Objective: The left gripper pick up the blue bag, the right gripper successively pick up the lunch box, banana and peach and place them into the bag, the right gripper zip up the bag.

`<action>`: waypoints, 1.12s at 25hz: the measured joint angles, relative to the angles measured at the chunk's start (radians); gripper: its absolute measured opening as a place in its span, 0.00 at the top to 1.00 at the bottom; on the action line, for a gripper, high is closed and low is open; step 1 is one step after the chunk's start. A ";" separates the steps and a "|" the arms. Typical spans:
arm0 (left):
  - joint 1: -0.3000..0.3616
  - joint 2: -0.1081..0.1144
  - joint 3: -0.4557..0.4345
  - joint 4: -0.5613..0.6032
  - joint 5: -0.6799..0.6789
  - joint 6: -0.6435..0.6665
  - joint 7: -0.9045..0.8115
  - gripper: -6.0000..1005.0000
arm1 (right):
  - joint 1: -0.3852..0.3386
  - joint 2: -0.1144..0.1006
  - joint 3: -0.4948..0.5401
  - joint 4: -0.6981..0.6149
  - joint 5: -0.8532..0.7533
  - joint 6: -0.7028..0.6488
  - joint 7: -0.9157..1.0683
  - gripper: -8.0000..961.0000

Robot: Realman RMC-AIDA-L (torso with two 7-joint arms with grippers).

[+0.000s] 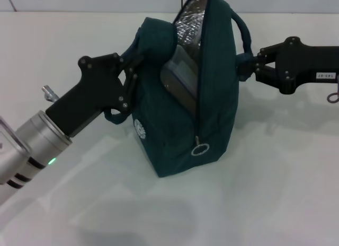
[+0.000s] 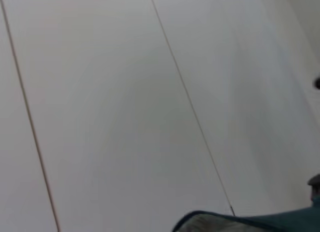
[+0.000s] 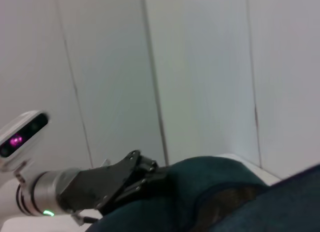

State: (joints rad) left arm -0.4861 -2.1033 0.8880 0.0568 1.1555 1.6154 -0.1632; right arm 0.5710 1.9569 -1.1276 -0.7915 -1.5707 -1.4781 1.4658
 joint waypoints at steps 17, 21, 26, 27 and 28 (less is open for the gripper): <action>-0.007 -0.001 0.004 -0.012 0.005 0.008 -0.025 0.96 | -0.104 0.053 0.201 -0.037 0.007 -0.053 -0.065 0.79; -0.007 0.000 0.005 -0.012 0.006 0.003 -0.030 0.96 | -0.136 0.047 0.276 -0.012 0.016 -0.213 -0.092 0.60; -0.008 0.000 0.005 -0.012 0.006 0.000 -0.030 0.96 | -0.184 0.043 0.246 0.000 -0.012 -0.293 -0.127 0.46; -0.009 0.000 0.005 -0.013 0.006 0.000 -0.030 0.96 | -0.181 0.043 0.216 0.020 -0.038 -0.296 -0.146 0.44; -0.010 0.000 0.006 -0.012 0.006 0.000 -0.030 0.96 | -0.173 0.046 0.196 0.036 -0.062 -0.293 -0.157 0.41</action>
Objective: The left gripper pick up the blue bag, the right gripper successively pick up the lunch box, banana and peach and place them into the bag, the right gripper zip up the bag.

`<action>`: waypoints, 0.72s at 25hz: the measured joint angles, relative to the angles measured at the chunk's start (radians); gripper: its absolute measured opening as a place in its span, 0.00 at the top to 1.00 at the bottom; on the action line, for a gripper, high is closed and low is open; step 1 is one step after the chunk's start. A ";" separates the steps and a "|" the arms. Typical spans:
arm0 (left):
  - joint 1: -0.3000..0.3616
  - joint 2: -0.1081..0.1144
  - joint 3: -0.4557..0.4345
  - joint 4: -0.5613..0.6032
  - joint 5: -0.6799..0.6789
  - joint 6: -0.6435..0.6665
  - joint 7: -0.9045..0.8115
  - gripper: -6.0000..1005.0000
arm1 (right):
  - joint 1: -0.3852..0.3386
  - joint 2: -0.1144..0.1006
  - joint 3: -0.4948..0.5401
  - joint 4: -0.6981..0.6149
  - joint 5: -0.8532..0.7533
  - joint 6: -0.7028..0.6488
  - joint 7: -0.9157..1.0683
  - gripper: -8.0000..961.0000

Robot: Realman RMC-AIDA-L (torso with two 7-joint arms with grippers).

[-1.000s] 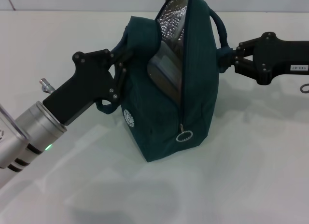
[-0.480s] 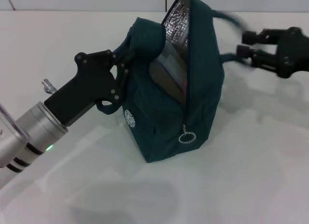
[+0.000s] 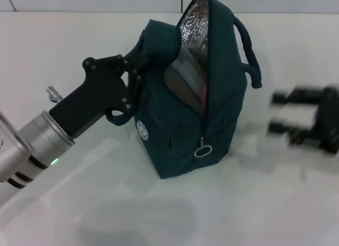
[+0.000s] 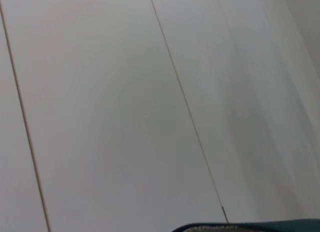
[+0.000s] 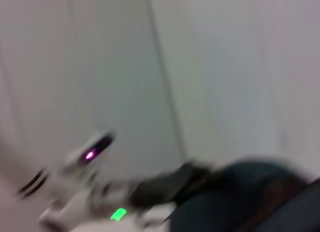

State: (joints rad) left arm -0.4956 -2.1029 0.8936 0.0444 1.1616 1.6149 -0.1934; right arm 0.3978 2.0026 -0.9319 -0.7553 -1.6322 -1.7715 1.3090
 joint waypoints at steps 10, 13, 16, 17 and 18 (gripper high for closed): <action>-0.011 -0.002 0.013 0.000 0.001 -0.001 0.000 0.95 | 0.155 0.025 -0.245 0.232 -0.061 0.253 -0.044 0.44; -0.014 -0.002 0.019 0.000 0.001 -0.001 0.000 0.95 | 0.172 0.025 -0.322 0.246 -0.009 0.310 -0.045 0.45; -0.014 -0.001 0.019 0.000 0.001 -0.001 -0.001 0.95 | 0.174 0.025 -0.419 0.228 0.060 0.364 -0.047 0.45; -0.014 -0.001 0.019 0.000 0.001 -0.001 -0.001 0.95 | 0.174 0.025 -0.419 0.228 0.060 0.364 -0.047 0.46; -0.014 -0.001 0.019 0.000 0.001 -0.001 -0.001 0.95 | 0.175 0.025 -0.432 0.226 0.069 0.371 -0.047 0.46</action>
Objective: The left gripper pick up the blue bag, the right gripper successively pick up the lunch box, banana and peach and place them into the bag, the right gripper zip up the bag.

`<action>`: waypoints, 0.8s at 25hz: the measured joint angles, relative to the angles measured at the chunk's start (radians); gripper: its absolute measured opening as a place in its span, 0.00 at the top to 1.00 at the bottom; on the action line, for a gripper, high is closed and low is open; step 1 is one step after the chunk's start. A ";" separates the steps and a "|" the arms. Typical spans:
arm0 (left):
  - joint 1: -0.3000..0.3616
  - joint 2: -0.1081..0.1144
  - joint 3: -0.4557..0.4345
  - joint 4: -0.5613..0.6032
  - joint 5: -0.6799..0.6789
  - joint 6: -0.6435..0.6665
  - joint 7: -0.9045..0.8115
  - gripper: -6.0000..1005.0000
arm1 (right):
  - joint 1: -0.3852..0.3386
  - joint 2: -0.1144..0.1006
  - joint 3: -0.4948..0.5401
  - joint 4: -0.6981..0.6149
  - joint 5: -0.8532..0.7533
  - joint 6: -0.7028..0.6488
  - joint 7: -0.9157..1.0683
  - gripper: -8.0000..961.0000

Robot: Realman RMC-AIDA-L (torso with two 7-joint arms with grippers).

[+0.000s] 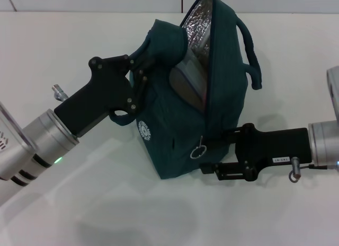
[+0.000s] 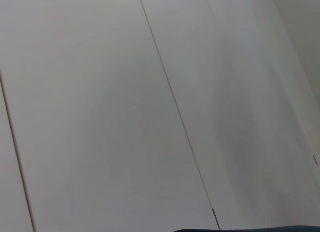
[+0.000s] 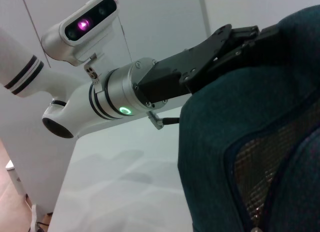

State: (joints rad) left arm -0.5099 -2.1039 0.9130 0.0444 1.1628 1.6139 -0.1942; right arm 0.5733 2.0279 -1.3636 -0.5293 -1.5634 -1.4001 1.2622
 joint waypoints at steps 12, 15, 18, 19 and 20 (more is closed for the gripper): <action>-0.001 0.002 0.000 0.000 0.000 0.001 -0.001 0.95 | 0.024 0.000 -0.064 0.009 0.039 0.016 0.005 0.49; -0.001 0.003 0.000 0.000 0.000 0.001 -0.001 0.95 | 0.022 0.000 -0.065 0.010 0.045 0.016 0.007 0.50; -0.001 0.003 0.000 0.000 0.000 0.002 -0.002 0.95 | 0.021 0.000 -0.065 0.011 0.048 0.017 0.008 0.51; -0.001 0.003 0.000 0.000 0.000 0.002 -0.004 0.95 | 0.021 0.000 -0.065 0.011 0.048 0.017 0.008 0.54; -0.001 0.002 0.000 0.000 0.000 0.003 -0.007 0.95 | 0.021 0.000 -0.065 0.011 0.048 0.017 0.008 0.57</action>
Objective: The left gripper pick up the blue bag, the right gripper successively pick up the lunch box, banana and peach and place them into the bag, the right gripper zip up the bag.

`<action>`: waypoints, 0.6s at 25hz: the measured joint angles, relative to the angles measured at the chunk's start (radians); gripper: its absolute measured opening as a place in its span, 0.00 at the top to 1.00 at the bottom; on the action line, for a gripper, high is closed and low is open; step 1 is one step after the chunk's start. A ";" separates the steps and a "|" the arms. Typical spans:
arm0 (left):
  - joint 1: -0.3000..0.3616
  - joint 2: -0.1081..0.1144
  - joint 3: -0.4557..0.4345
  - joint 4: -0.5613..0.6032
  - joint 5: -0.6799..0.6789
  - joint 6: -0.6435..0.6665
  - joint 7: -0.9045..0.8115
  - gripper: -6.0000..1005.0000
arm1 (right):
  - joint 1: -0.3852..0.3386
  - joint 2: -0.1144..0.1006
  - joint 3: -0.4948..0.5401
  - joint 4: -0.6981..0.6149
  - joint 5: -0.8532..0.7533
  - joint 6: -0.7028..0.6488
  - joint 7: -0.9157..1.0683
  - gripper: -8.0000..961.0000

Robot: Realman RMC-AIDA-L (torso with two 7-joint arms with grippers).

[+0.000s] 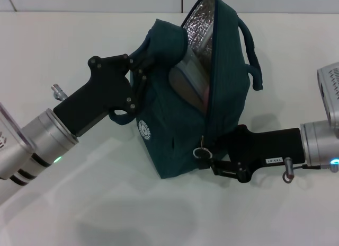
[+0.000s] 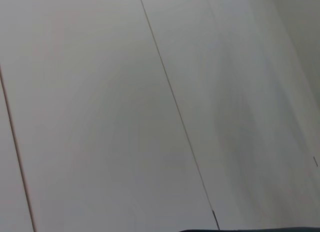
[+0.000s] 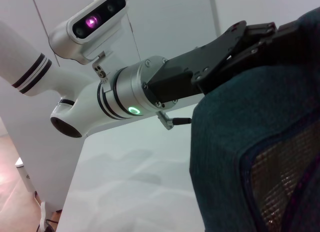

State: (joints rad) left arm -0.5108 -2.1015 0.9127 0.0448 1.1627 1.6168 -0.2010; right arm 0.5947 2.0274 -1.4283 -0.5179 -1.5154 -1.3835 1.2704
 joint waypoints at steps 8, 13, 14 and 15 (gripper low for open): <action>0.000 0.001 0.000 0.005 -0.002 0.002 -0.034 0.95 | 0.003 -0.007 0.005 -0.003 0.000 -0.001 0.000 0.82; 0.000 0.001 0.000 0.004 -0.005 0.001 -0.034 0.96 | -0.001 -0.010 0.016 -0.015 -0.001 -0.005 -0.002 0.94; 0.002 0.002 0.000 0.002 -0.006 0.001 -0.034 0.95 | -0.003 -0.011 0.019 -0.018 0.001 -0.007 -0.004 0.94; 0.003 0.002 0.000 0.002 -0.007 0.001 -0.034 0.95 | -0.010 -0.011 0.026 -0.029 0.001 -0.012 -0.007 0.95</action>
State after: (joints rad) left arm -0.5078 -2.0999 0.9127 0.0469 1.1560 1.6174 -0.2350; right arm 0.5845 2.0167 -1.4020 -0.5469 -1.5145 -1.3953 1.2633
